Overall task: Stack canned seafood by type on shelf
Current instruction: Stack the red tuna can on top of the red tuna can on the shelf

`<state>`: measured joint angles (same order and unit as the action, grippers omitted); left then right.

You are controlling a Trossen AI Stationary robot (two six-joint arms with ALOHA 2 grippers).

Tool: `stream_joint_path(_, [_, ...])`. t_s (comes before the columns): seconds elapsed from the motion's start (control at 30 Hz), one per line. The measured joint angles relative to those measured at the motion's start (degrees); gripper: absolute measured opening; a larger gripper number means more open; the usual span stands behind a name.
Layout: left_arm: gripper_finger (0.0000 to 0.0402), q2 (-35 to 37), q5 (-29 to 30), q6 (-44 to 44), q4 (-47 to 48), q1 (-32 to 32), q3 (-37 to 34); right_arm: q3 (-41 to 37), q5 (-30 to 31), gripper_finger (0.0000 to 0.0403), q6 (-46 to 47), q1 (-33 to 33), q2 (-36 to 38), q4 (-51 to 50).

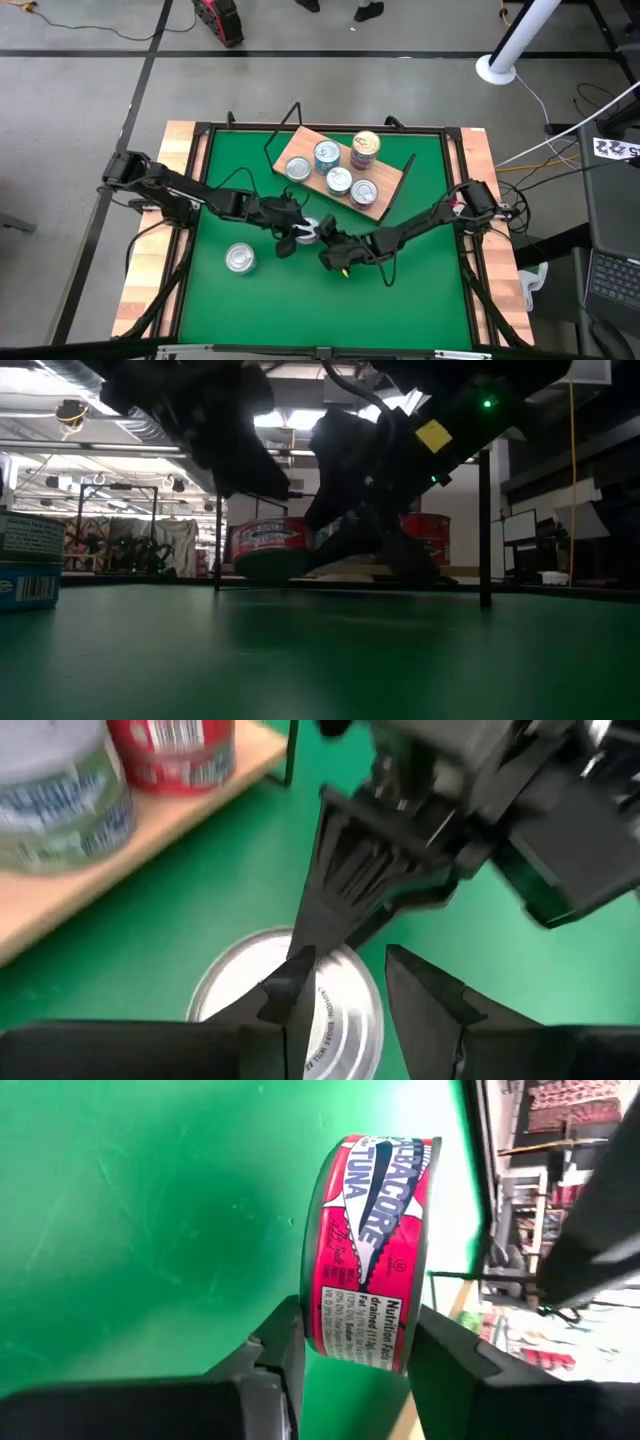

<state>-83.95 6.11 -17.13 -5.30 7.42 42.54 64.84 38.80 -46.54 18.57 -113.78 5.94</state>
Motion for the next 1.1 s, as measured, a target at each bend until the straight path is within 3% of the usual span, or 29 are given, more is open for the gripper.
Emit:
stream_joint_path(0.23, [0.0118,6.6,0.2,3.8,0.4,0.0,0.0,0.8,7.4,0.0125,0.0,2.4,0.7,-0.7])
stream_joint_path(0.37, [0.0118,10.4,0.3,6.4,0.6,0.0,0.0,7.0,11.7,0.0125,1.9,4.3,0.7,-10.4])
stream_joint_path(0.83, [0.0118,17.0,0.6,15.0,3.4,0.0,0.0,36.8,10.2,0.0124,46.9,5.0,0.8,-69.1])
stream_joint_path(1.1, [0.0118,17.0,0.6,17.3,3.4,0.0,0.0,41.8,2.2,0.0124,62.8,4.3,0.8,-89.3])
